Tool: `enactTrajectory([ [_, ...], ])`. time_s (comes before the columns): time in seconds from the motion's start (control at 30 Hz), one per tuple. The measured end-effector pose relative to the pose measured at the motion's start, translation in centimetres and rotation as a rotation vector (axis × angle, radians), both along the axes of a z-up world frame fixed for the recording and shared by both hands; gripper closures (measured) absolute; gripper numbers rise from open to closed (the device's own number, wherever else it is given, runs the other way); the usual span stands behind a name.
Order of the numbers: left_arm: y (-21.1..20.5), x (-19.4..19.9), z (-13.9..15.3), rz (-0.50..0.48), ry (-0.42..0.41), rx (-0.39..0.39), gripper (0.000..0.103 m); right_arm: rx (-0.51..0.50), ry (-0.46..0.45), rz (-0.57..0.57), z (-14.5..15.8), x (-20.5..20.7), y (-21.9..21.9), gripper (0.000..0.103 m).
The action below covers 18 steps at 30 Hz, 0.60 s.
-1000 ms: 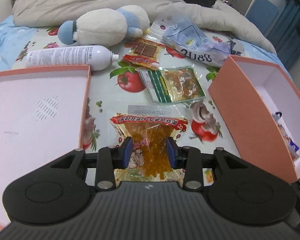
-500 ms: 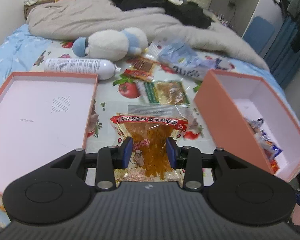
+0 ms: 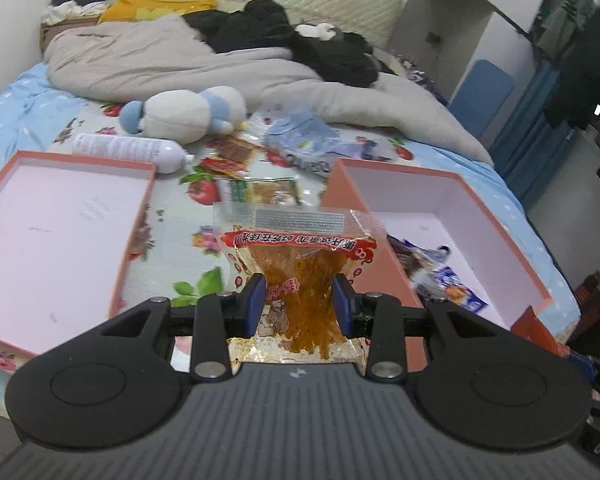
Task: Organize snacks
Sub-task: 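Lift both held packets and carry them over the deep pink box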
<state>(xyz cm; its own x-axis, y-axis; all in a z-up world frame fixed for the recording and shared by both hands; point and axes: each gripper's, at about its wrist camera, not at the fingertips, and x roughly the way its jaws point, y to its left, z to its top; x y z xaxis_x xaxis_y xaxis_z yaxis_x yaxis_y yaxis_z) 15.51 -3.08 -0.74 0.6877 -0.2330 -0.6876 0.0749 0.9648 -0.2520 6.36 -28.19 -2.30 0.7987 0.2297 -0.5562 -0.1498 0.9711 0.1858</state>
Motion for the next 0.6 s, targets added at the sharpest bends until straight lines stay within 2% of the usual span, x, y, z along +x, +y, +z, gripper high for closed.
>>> enactTrajectory([
  [0.13, -2.7, -0.6, 0.3, -0.071, 0.013, -0.037, 0.062, -0.049, -0.006, -0.036, 0.8, -1.5, -1.8, 0.049],
  [0.27, -5.8, -0.7, 0.6, -0.144, 0.009, -0.046, 0.062, -0.045, 0.005, -0.084, 0.8, -1.7, -4.0, 0.049],
  [0.43, -9.2, 0.6, 0.9, -0.202, -0.002, -0.078, 0.062, -0.052, 0.018, -0.126, 0.3, -0.1, -5.8, 0.049],
  [0.6, -11.6, 3.8, 0.7, -0.238, 0.010, -0.093, 0.062, -0.044, 0.033, -0.145, -0.1, 2.3, -7.1, 0.049],
])
